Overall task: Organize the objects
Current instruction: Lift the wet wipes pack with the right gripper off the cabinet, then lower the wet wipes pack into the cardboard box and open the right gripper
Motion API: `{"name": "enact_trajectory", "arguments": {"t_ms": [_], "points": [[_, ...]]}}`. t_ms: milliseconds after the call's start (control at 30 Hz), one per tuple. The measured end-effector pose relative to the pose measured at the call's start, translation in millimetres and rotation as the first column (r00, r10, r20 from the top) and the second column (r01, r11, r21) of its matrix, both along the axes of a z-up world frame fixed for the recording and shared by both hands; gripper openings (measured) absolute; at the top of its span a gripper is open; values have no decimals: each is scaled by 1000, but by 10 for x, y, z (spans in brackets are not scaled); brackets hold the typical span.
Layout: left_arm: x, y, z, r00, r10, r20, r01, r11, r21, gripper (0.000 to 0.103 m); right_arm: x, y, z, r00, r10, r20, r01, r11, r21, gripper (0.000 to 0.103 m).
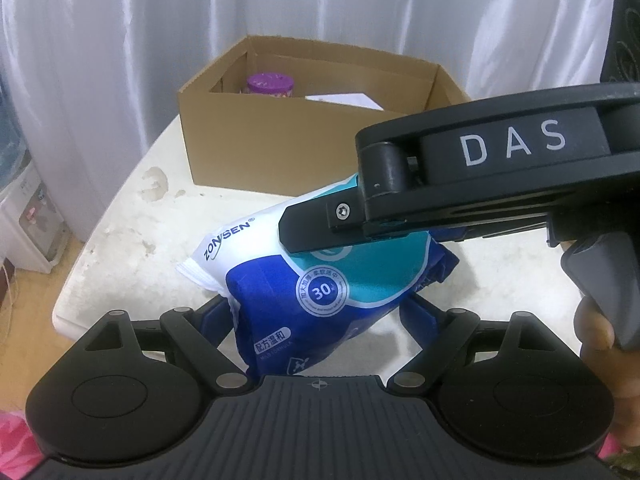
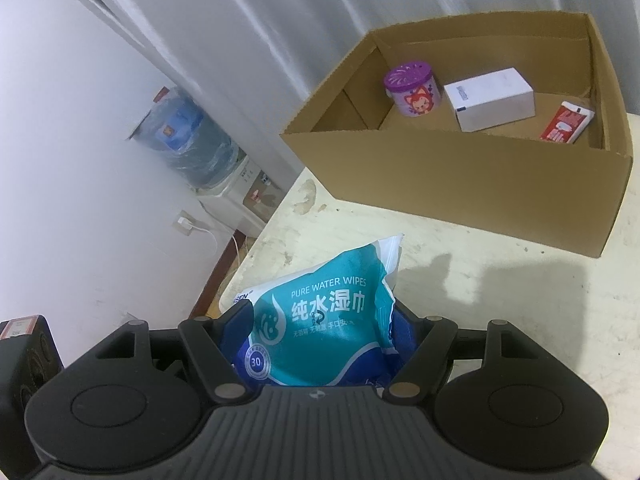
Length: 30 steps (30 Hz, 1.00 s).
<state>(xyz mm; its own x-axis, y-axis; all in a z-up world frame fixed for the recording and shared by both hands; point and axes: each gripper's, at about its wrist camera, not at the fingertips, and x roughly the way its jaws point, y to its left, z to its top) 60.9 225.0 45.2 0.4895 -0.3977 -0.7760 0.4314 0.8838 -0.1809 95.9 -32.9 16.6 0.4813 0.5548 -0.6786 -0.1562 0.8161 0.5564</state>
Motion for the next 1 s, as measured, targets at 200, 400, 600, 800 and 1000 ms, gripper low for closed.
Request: {"name": "enact_trajectory", "arguments": {"t_ms": [200, 400, 600, 800, 1000], "points": [[-38, 38, 77, 1000, 6, 23, -6, 1000, -2, 87, -36, 13, 86, 1000, -4, 23, 4, 1000, 8, 75], [-35, 56, 186, 999, 6, 45, -6, 1000, -4, 87, -49, 0, 197, 999, -12, 51, 11, 1000, 20, 75], [130, 35, 420, 994, -15, 113, 16, 1000, -3, 87, 63, -45, 472, 992, -40, 119, 36, 999, 35, 75], [638, -143, 744, 975, -105, 197, 97, 994, 50, 87, 481, -144, 754, 977, -107, 185, 100, 994, 47, 75], [1420, -444, 770, 965, -231, 127, 223, 972, 72, 87, 1061, -390, 710, 968, -206, 141, 198, 978, 66, 75]]}}
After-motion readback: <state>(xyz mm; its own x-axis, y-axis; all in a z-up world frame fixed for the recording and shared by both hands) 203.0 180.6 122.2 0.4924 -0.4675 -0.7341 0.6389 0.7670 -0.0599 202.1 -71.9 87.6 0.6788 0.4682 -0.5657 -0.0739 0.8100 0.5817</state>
